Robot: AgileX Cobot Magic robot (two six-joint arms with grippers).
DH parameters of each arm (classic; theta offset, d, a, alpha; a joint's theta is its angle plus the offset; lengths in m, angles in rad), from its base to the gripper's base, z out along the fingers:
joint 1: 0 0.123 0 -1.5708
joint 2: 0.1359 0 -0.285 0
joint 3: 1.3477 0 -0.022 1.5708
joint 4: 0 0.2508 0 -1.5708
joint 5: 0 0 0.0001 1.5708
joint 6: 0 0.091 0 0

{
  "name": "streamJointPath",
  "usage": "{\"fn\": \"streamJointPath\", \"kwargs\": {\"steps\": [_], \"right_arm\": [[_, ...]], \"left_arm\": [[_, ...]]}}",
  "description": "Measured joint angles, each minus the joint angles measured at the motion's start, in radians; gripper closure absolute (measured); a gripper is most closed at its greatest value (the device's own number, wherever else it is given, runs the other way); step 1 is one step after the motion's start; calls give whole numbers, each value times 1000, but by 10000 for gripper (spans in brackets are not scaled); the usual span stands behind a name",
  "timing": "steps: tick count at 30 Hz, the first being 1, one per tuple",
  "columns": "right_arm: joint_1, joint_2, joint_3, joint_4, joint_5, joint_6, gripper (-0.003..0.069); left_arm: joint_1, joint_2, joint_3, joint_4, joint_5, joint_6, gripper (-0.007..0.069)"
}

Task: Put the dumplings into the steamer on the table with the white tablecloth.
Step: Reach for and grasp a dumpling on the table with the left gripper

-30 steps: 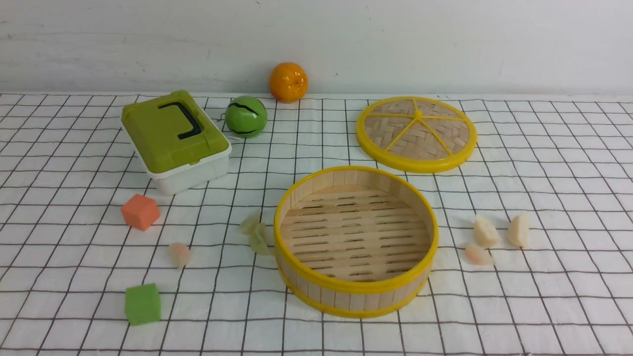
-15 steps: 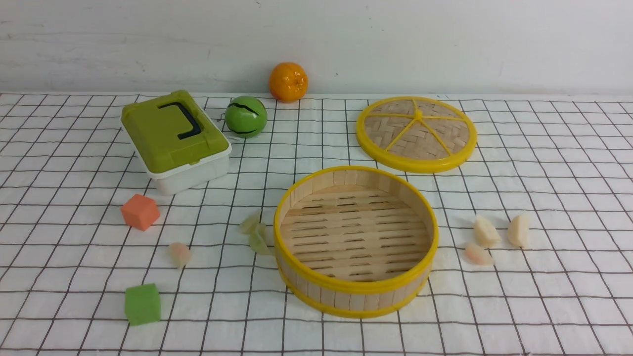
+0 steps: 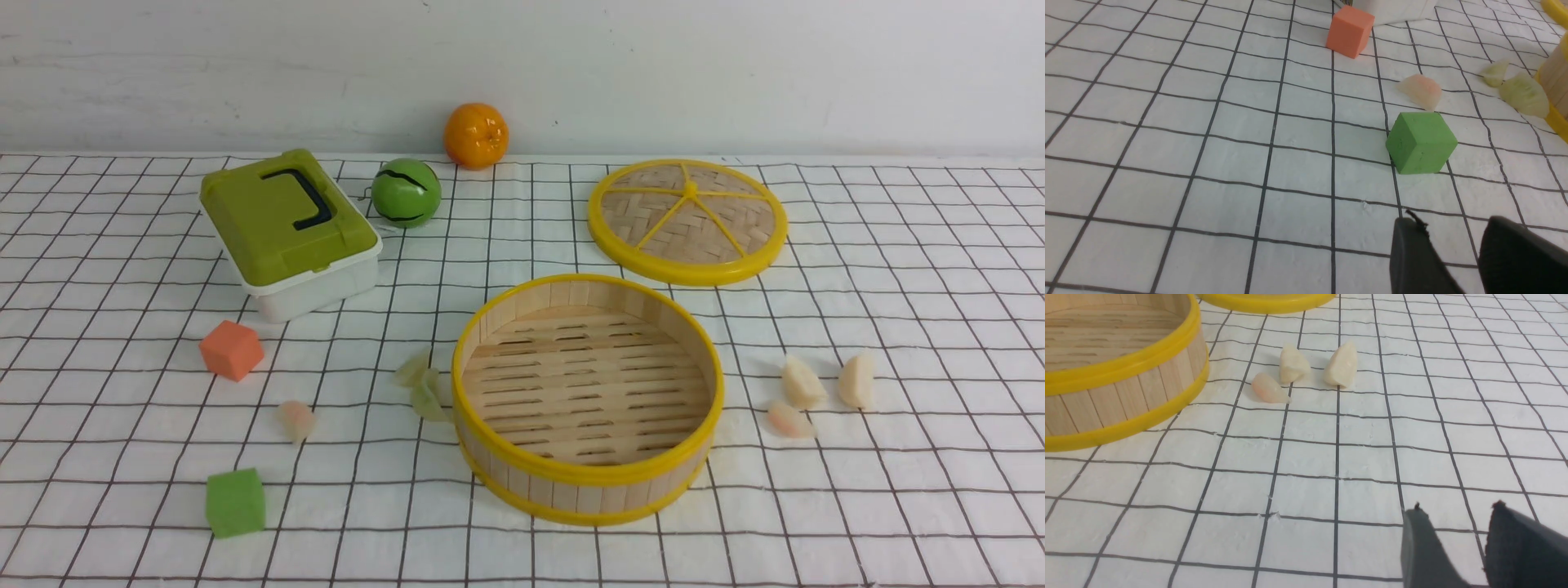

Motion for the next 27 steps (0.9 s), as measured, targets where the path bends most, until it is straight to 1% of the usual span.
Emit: {"fn": "streamJointPath", "kwargs": {"steps": [4,6,7,9,11,12,13,15,16,17,18,19,20,22,23,24,27], "right_arm": [[0,0,0,-42,-7,0,419],[0,0,4,-53,-39,0,419],[0,0,5,-53,-49,0,419],[0,0,9,-56,-121,0,419],[0,0,9,-56,-273,0,419],[0,0,9,-56,-287,0,419],[0,0,9,-56,-404,0,419],[0,0,9,-56,-572,4,419],[0,0,9,-56,-587,5,419],[0,0,9,-56,-669,12,419],[0,0,9,-52,-799,31,419],[0,0,9,-51,-831,39,419],[0,0,9,-44,-936,78,419],[0,0,9,-26,-1064,140,419],[0,0,9,-19,-1064,145,419],[0,0,9,3,-1114,181,419],[0,0,9,14,-1124,206,419]], "left_arm": [[0,0,0,1,-53,0,385],[0,0,0,2,-118,0,385],[0,0,0,4,-126,0,385],[0,0,0,7,-209,0,385],[0,0,0,8,-364,0,385],[0,0,0,8,-376,0,385],[0,0,0,11,-474,1,385],[0,0,0,14,-609,3,385],[0,0,0,14,-609,3,385],[0,0,0,17,-670,3,385],[0,0,0,17,-763,1,385],[0,0,0,17,-786,0,385],[0,0,0,17,-877,-27,385],[0,0,0,17,-990,-86,385],[0,0,0,16,-990,-95,385],[0,0,0,16,-1080,-175,385],[0,0,0,9,-1119,-238,385]]}}
